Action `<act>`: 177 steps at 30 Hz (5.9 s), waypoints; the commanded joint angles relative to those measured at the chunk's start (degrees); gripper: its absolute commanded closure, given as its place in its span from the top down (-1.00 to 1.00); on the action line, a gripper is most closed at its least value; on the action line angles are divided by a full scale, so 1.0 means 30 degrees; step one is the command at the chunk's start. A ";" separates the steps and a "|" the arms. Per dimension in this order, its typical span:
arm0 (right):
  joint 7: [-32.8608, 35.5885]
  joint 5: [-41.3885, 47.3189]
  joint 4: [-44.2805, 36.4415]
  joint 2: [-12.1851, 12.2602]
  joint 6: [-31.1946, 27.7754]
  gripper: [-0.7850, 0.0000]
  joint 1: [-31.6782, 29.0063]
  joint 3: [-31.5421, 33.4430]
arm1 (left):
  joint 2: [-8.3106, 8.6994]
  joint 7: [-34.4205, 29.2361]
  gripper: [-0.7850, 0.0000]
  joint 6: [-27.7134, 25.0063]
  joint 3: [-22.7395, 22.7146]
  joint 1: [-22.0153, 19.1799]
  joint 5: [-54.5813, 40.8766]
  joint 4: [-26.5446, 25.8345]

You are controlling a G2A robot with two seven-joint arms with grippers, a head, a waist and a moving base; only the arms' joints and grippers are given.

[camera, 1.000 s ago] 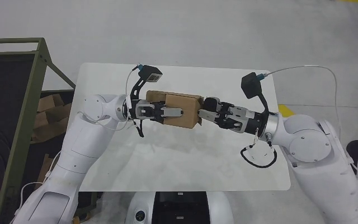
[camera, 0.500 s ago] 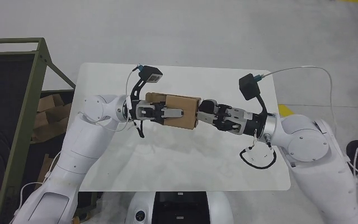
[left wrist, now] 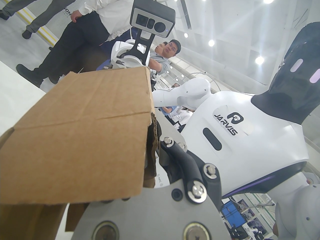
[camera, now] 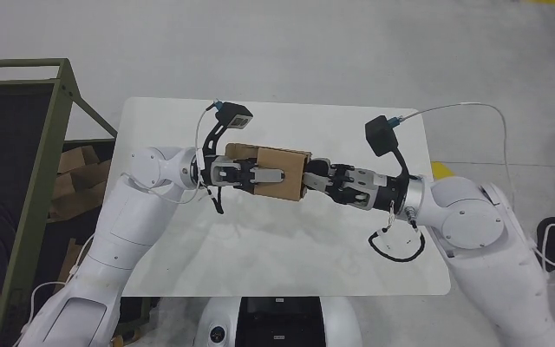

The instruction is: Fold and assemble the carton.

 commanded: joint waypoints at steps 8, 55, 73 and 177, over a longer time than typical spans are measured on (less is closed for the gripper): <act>-0.0021 -0.0001 0.0318 -0.0068 -0.0042 -0.90 0.0268 -0.0365 | 0.0020 0.0016 -1.00 -0.0017 0.0116 -0.0080 -0.0068 0.0003; -0.0466 0.0505 0.1113 -0.0172 -0.0892 -0.87 0.0053 0.0045 | 0.0186 0.0160 -1.00 -0.0160 0.0226 -0.0115 -0.0123 0.0099; 0.0011 0.1329 0.1043 0.0170 -0.1887 -0.87 -0.1705 0.1953 | 0.0152 0.0381 -1.00 -0.0381 0.0499 -0.0302 0.0074 0.0303; -0.2245 -0.1126 0.1065 0.0294 -0.4073 1.00 -0.3860 0.4769 | 0.0356 -0.0251 -1.00 0.0253 0.0653 -0.1346 0.2107 0.0381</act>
